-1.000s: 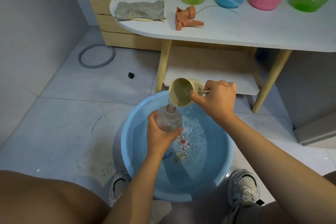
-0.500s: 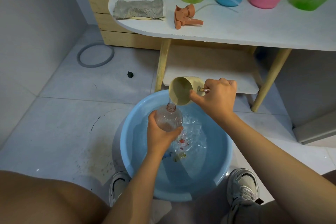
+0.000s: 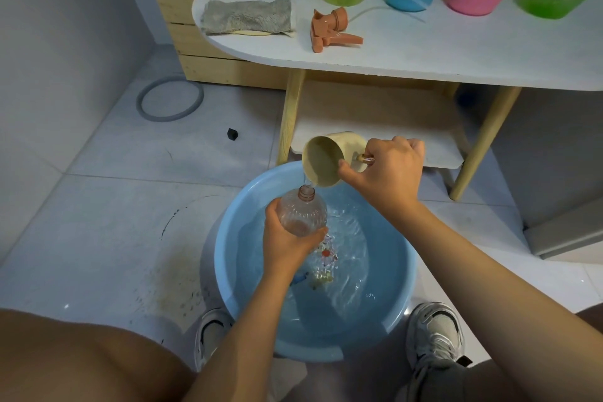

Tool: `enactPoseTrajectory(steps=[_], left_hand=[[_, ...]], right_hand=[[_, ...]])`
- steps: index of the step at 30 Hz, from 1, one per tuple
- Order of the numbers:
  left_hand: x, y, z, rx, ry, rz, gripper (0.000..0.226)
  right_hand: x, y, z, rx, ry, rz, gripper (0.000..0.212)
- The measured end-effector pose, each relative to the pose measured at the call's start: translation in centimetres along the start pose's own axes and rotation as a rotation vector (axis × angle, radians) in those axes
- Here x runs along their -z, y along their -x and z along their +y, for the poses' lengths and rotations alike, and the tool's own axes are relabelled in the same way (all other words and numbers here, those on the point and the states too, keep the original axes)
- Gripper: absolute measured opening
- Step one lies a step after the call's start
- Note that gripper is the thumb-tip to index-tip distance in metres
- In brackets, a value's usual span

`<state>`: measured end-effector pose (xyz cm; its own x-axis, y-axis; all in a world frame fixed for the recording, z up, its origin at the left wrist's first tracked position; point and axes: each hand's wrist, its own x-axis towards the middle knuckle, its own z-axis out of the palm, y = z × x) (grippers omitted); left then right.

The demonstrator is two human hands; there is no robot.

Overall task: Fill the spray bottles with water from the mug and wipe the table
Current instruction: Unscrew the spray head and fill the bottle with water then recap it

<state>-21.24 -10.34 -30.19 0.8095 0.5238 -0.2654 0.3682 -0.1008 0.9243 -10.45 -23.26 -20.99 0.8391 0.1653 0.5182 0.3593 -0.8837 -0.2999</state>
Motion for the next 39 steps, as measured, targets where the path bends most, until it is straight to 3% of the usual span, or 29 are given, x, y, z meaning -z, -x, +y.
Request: enactPoseTrajectory(steps=[39], left_hand=[[-0.25, 0.16, 0.45, 0.007, 0.011, 0.005, 0.098]], right_hand=[[-0.20, -0.24, 0.48, 0.296, 0.051, 0.216, 0.044]])
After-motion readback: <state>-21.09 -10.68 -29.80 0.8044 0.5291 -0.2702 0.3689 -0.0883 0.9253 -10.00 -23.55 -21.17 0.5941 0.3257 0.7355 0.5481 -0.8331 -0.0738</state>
